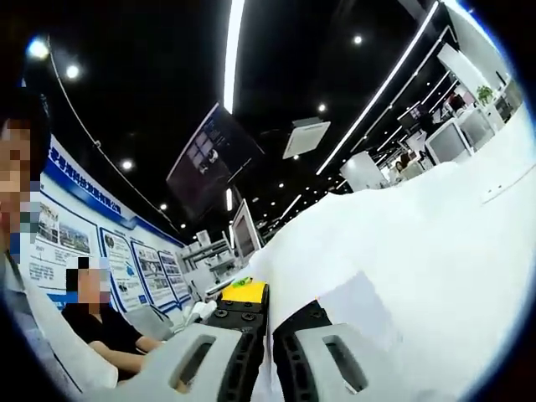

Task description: Organize the stack of printing papers by aligning and flattening the scattered papers on the table

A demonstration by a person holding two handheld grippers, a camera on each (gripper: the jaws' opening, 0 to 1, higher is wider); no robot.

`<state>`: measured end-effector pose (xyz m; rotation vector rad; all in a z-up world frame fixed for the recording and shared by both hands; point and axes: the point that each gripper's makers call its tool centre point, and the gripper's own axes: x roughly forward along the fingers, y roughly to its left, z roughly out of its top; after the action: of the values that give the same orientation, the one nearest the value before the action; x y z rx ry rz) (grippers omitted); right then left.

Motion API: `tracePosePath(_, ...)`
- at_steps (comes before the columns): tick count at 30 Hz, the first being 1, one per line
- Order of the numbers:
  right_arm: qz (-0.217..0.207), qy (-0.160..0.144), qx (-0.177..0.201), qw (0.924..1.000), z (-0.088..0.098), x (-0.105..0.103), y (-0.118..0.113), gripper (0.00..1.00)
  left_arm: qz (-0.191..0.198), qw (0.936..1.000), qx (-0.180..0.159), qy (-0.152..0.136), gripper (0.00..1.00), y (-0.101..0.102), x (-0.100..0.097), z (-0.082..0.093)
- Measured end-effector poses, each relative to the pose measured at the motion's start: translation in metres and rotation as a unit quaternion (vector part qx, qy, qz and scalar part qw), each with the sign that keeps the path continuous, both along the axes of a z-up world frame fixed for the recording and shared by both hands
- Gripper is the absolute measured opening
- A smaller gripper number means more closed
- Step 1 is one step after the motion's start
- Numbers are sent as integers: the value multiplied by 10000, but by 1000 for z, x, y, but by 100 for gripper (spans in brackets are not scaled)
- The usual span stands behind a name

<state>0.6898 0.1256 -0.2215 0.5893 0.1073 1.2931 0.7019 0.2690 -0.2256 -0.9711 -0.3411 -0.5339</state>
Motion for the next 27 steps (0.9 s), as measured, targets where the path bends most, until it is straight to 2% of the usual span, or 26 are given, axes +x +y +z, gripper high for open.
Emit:
tracePosePath(11, 104, 204, -22, 9997, -7, -4, 6, 0, 14, 10000, 22, 22, 13, 1, 2, -1)
tracePosePath(27, 413, 233, -215, 9986, -17, -22, 23, 0, 19, 10000, -3, 26, 14, 0, 0, -1)
